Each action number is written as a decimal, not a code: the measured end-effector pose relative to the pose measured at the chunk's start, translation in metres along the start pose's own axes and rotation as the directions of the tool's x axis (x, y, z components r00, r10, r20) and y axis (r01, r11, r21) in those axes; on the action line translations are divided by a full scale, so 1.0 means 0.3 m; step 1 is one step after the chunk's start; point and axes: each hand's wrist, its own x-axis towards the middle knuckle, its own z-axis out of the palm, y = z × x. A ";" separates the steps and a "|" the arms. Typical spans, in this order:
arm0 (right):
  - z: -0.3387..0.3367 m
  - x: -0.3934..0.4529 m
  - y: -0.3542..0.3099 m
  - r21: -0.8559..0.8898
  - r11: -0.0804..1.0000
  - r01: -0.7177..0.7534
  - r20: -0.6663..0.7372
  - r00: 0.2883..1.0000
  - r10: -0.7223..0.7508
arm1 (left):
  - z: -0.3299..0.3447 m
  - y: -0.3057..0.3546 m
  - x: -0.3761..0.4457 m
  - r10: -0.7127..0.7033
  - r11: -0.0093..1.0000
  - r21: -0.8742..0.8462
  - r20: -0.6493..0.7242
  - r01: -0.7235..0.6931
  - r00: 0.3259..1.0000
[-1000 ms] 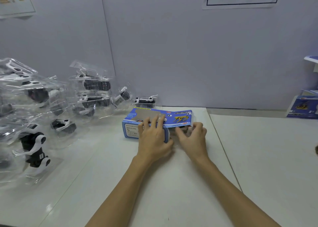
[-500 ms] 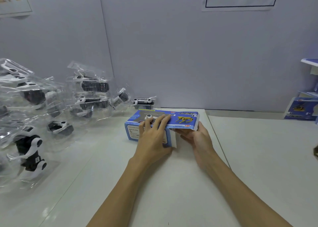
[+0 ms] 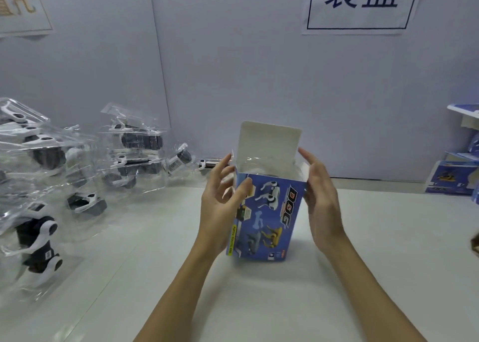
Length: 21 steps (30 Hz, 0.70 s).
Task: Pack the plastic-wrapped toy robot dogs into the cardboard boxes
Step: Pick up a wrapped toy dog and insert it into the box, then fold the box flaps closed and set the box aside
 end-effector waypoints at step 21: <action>0.075 -0.028 -0.005 -0.047 0.998 0.039 -0.066 0.997 -0.042 | 0.047 0.027 -0.011 0.010 0.999 0.050 0.027 -0.011 1.000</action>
